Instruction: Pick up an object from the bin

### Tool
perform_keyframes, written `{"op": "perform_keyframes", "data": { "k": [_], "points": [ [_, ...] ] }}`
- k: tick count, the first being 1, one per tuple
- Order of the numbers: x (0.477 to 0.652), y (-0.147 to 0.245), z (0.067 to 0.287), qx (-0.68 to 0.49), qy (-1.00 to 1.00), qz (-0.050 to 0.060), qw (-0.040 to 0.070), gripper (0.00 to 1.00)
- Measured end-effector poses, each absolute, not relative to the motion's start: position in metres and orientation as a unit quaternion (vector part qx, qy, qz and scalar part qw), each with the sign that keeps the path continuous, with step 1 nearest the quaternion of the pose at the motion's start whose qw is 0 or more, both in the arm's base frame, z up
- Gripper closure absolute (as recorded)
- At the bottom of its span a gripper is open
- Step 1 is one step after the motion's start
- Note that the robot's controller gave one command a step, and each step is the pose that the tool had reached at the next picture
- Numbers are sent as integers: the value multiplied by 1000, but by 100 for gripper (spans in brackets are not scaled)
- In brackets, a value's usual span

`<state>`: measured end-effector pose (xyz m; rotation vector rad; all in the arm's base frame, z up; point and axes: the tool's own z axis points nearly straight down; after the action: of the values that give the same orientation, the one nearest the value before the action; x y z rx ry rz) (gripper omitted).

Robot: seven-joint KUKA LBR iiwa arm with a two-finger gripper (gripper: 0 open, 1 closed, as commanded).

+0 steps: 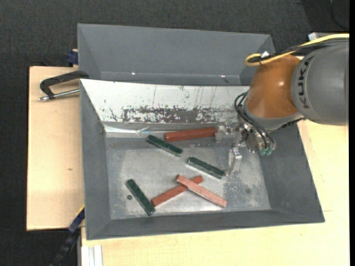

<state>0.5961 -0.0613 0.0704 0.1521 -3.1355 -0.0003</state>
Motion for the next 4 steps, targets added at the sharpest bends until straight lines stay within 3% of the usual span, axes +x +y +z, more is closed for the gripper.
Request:
{"op": "perform_keyframes", "data": {
  "k": [1,2,3,4],
  "points": [
    [552,0,71,45,-999,-1,-1,100],
    [552,0,71,45,-999,-1,-1,0],
    [552,0,71,45,-999,0,-1,0],
    [493,52,78,-118,-993,-1,1,100]
  ]
}}
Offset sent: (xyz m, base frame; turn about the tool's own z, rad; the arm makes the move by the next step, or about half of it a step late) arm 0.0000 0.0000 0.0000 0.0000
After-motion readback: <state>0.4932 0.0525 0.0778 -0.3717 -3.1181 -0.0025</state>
